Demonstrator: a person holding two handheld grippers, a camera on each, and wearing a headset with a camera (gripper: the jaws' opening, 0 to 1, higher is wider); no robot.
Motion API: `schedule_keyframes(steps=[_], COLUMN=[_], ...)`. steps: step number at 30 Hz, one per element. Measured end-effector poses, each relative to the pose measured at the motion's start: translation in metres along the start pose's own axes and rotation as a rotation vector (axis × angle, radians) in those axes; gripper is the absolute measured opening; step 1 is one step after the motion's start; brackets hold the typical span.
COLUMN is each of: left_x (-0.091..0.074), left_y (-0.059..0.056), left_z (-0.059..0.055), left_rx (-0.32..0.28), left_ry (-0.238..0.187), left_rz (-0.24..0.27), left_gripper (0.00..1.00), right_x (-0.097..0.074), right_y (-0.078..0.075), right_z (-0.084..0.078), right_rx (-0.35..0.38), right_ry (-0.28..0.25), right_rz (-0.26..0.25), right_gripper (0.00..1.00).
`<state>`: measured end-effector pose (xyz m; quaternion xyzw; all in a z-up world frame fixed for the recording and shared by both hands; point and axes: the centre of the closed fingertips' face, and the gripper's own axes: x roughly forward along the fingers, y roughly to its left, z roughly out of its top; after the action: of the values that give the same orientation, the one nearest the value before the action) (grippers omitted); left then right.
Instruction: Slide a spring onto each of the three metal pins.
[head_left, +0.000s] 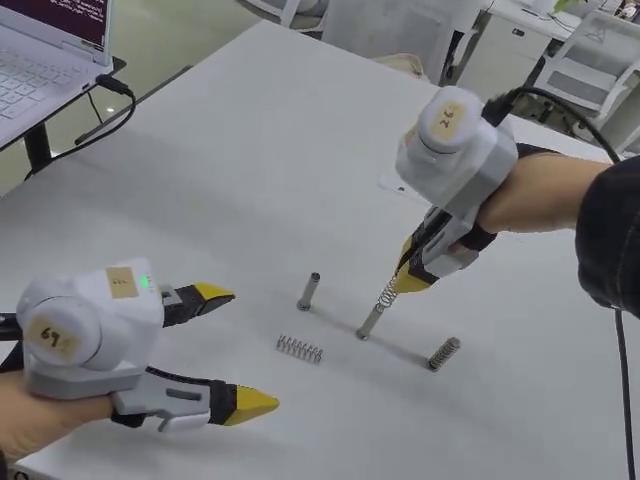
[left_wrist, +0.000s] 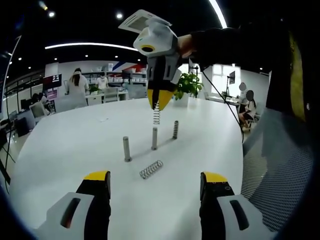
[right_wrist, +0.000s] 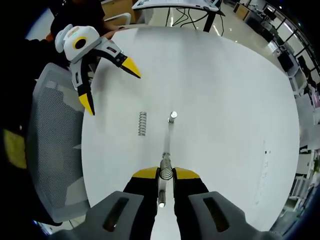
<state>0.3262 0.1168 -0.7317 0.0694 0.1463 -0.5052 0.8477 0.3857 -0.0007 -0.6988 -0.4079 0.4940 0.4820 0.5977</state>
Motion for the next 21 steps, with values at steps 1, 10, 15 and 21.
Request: schedule_keyframes(steps=[1,10,15,21], left_x=[0.0001,-0.0009,-0.0006,-0.0005], left_y=[0.0001,0.0014,0.0011,0.0010], left_z=[-0.0001,-0.0013,-0.0019,-0.0036], left_rx=[-0.001,-0.006,-0.007,-0.010], left_ry=[0.000,0.001,0.001,0.000], left_rz=[0.001,0.001,-0.001,-0.004], left_gripper=[0.70,0.68,0.67,0.66], right_x=[0.0012,0.0057,0.0077,0.0105], right_y=[-0.0002,-0.0001,-0.0007,-0.0016], right_z=[-0.0001,0.0000,-0.0005,-0.0015], right_rx=[-0.002,-0.010,-0.010,-0.007], right_ry=[0.001,0.012,0.017,0.020], right_rz=[-0.001,0.006,0.009,0.011], right_gripper=[0.08,0.08,0.08,0.08])
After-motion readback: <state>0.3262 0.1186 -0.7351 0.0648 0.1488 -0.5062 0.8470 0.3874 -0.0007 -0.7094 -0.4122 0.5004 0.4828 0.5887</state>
